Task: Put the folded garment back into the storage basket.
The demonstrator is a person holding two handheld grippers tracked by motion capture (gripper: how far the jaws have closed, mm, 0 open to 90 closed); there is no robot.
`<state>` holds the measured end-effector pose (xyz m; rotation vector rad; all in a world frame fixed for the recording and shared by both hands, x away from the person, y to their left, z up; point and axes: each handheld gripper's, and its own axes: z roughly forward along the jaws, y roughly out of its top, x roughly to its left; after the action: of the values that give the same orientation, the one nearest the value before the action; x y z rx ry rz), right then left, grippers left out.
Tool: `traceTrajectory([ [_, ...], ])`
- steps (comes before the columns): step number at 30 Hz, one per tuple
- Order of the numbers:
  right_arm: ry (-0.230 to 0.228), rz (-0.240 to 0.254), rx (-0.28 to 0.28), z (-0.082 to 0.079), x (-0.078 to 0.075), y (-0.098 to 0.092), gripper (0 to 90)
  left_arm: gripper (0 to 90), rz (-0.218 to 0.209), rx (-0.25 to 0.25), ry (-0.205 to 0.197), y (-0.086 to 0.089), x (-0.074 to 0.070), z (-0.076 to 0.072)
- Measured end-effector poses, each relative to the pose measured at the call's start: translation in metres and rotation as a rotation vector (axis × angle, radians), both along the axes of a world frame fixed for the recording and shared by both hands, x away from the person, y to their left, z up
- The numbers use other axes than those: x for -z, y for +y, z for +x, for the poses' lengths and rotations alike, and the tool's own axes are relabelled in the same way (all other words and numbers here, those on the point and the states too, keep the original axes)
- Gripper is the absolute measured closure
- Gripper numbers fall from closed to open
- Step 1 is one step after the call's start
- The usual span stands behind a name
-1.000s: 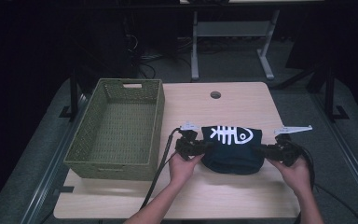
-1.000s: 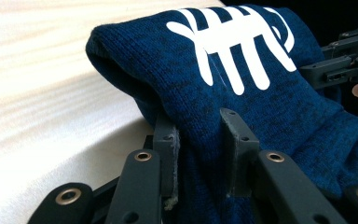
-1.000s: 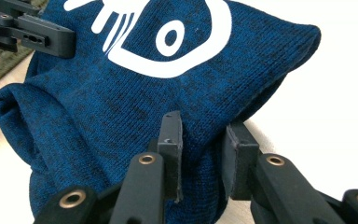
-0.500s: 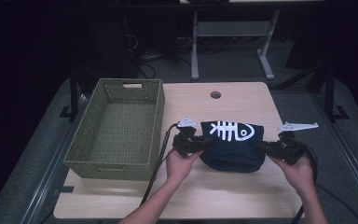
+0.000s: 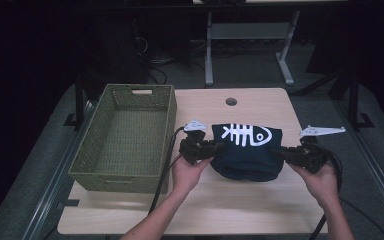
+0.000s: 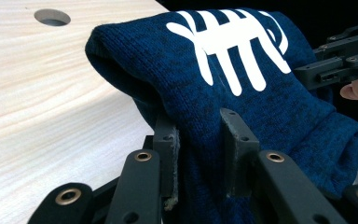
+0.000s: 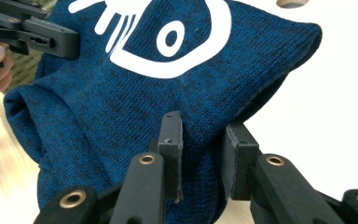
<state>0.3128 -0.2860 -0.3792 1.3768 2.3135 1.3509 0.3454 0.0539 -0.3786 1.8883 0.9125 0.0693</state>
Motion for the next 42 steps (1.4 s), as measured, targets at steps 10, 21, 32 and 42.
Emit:
traceTrajectory([
  [10, -0.028, 0.010, -0.018, 0.001, -0.019, 0.012, 72.2, 70.8, 0.000, -0.010, -0.021, 0.014, -0.017, -0.001],
  [21, -0.050, 0.025, -0.043, 0.004, -0.036, 0.025, 72.2, 70.8, 0.008, -0.015, -0.040, 0.030, -0.036, -0.002],
  [32, -0.065, 0.050, -0.065, 0.009, -0.050, 0.042, 72.5, 71.0, -0.002, -0.031, -0.044, 0.050, -0.051, 0.000],
  [42, -0.077, 0.061, -0.093, 0.016, -0.060, 0.059, 72.5, 71.0, 0.005, -0.050, -0.050, 0.068, -0.060, 0.002],
])
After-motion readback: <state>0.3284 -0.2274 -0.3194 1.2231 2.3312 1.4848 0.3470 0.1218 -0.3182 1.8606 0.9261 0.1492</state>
